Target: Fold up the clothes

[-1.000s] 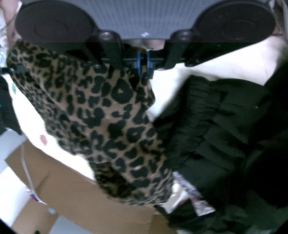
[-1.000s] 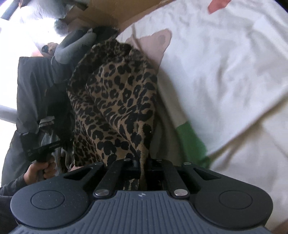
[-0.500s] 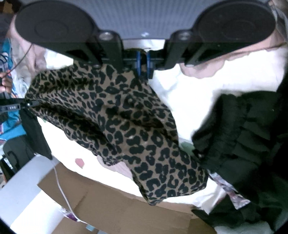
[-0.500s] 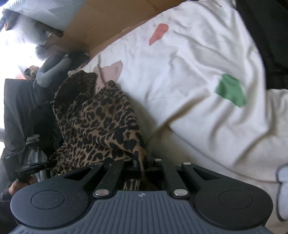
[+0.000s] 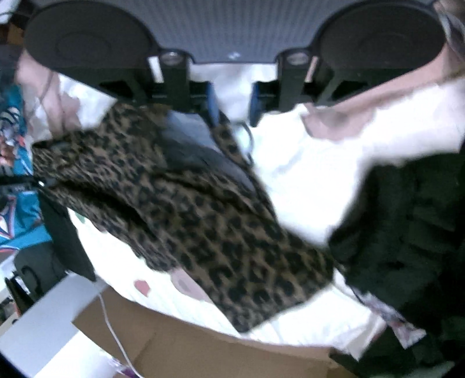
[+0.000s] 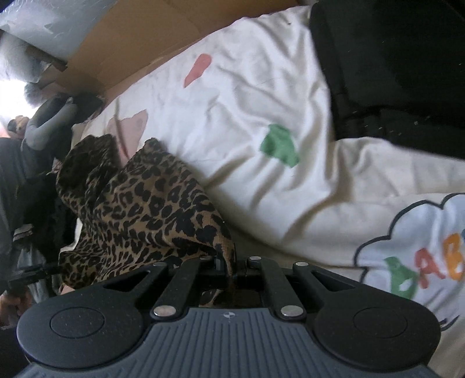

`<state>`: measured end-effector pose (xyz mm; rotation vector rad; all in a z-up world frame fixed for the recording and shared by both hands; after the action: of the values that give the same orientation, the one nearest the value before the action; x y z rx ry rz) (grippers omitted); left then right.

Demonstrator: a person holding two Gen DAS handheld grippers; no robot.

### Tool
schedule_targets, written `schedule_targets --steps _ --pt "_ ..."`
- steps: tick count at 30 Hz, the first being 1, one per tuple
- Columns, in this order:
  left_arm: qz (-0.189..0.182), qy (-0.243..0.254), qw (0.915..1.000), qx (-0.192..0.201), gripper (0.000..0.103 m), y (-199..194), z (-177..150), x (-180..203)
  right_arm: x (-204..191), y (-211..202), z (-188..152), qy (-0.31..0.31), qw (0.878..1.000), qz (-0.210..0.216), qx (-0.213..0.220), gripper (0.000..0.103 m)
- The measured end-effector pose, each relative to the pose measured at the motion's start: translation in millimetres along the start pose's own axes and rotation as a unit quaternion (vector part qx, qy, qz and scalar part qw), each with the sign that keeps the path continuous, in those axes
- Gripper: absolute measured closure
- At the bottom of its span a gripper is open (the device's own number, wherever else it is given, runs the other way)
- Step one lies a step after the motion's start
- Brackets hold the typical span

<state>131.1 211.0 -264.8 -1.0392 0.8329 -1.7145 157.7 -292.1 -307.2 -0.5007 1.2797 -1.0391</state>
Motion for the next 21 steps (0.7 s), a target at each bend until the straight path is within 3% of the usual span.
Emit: schedule_targets --steps 3,5,9,17,21 --pt "0.034 0.007 0.9990 0.028 0.045 7 15 -10 3 -2 4 -0.001 1.000 -0.010 0.010 0.103" --pt "0.060 0.006 0.9973 0.041 0.045 17 26 -18 5 -2 7 -0.003 1.000 -0.015 0.014 0.103" --pt "0.077 0.001 0.9952 0.060 0.045 34 45 -35 9 -6 11 -0.006 0.999 -0.025 0.023 0.103" --pt "0.105 0.058 0.9903 0.069 0.045 63 67 -37 17 -19 19 -0.004 0.998 -0.048 0.042 0.103" --pt "0.123 0.095 0.9854 0.069 0.050 77 74 -31 22 -22 20 0.001 0.997 -0.056 0.044 0.103"
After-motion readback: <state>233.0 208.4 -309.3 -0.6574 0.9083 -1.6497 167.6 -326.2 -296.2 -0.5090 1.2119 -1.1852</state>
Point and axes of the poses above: each gripper's, at about its wrist camera, not at the fingertips, and y roughly the way its jaws point, x to its right, z to its top, the point moved 3 cm from there along y, roughly the way its jaws point, and after that the axes turned 3 degrees about x, right-handed, at the moved point
